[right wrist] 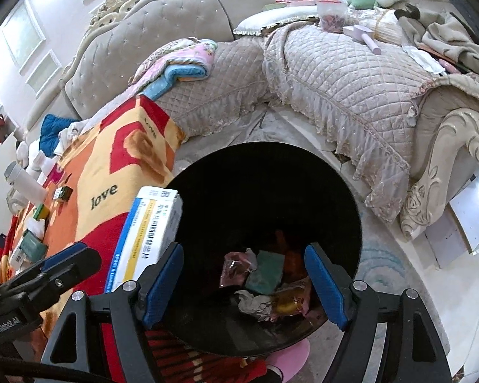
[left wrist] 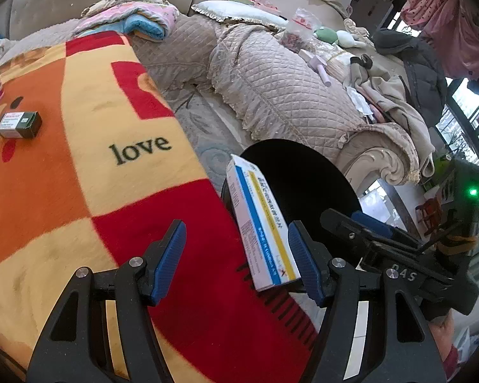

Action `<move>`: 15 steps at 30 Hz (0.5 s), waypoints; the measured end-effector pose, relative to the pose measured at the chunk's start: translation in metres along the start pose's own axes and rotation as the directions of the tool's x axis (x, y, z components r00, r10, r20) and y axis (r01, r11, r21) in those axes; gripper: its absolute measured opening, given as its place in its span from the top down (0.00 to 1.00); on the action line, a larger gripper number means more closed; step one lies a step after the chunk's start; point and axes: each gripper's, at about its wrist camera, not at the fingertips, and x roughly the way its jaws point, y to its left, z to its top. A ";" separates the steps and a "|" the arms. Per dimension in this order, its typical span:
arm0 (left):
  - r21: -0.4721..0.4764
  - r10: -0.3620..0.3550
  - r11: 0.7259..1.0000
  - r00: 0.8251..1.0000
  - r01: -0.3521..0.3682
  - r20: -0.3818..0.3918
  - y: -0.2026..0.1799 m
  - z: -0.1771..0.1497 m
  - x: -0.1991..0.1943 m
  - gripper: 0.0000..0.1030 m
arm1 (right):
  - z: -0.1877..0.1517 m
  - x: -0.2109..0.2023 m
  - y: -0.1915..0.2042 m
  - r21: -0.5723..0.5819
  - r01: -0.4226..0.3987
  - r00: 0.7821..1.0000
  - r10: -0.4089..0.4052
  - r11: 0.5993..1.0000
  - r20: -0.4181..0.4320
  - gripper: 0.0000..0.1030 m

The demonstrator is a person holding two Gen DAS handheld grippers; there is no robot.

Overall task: Collect trash
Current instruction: 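Open the right tool to drop the bizan bag while the left tool releases the medicine box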

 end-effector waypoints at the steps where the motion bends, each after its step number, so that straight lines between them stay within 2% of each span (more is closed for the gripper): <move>1: 0.000 0.005 1.000 1.000 -0.005 -0.003 0.001 -0.001 0.000 0.37 | 0.000 -0.001 0.003 -0.007 0.001 1.000 -0.001 1.000 0.004 0.26; 8: -0.023 0.096 0.995 0.995 -0.097 -0.036 0.008 -0.004 0.011 0.37 | 0.000 -0.001 0.002 -0.007 0.021 1.000 -0.021 1.000 0.001 0.25; 9: -0.018 0.100 0.995 0.995 -0.101 -0.021 0.006 -0.004 0.011 0.37 | 0.001 -0.001 0.001 -0.003 0.021 1.000 -0.021 1.000 0.001 0.25; 15: 0.046 0.048 0.998 0.998 -0.046 -0.045 -0.017 0.000 0.023 0.37 | 0.001 -0.003 -0.017 0.038 0.043 0.999 -0.043 0.998 0.002 0.25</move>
